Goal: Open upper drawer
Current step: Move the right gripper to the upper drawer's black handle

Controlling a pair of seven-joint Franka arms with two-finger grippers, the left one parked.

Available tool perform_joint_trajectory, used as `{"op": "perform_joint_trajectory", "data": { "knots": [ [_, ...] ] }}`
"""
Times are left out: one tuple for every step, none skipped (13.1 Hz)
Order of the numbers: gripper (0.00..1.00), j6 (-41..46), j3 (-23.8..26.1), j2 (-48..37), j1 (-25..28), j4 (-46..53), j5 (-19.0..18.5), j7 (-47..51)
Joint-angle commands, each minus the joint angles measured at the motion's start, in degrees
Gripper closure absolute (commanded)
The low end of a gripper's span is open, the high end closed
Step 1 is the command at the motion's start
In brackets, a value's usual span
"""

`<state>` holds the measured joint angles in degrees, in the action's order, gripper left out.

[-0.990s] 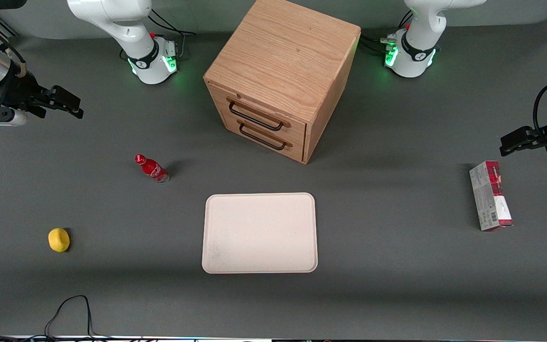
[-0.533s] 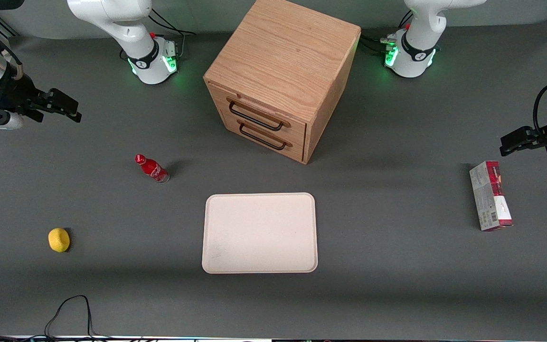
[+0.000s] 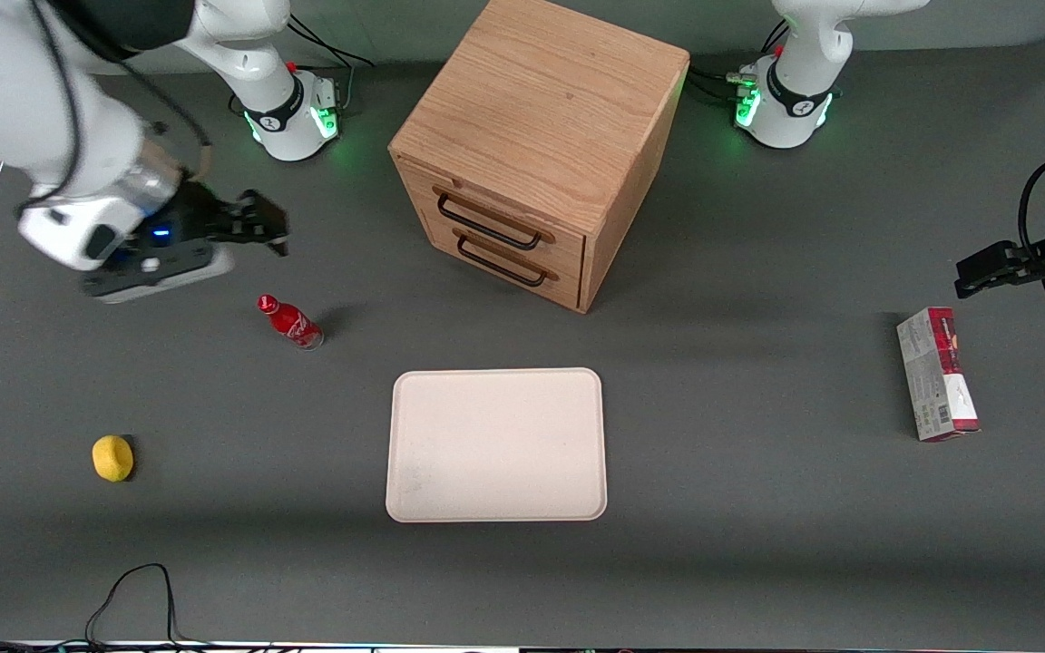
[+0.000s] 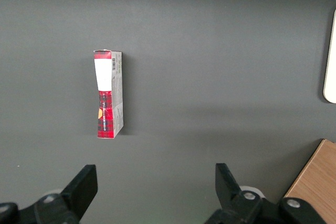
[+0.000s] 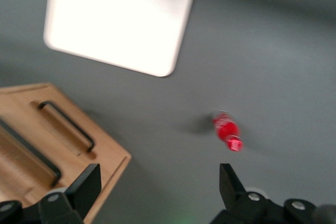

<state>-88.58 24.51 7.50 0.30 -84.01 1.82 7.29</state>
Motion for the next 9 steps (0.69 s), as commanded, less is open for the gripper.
{"op": "perform_joint_trajectory", "data": {
  "knots": [
    [0.0,1.57,7.54,3.48,0.31,4.47,-0.59,-1.13],
    [0.0,1.49,9.65,3.57,0.31,4.47,-0.5,-1.48],
    [0.0,1.48,11.68,3.66,0.31,4.47,-0.42,-4.45],
    [0.0,1.57,13.0,4.09,0.31,4.38,-0.33,-10.3],
    [0.0,1.57,13.54,4.62,0.31,4.12,0.19,-15.06],
    [0.0,1.66,13.98,6.28,0.4,4.12,1.24,-17.37],
    [0.0,1.66,15.11,7.6,0.23,4.21,3.69,-18.35],
    [0.0,1.66,15.12,8.75,0.23,4.21,6.06,-18.45],
    [0.0,1.4,15.21,10.32,0.23,4.21,7.39,-18.54]
  ]
}}
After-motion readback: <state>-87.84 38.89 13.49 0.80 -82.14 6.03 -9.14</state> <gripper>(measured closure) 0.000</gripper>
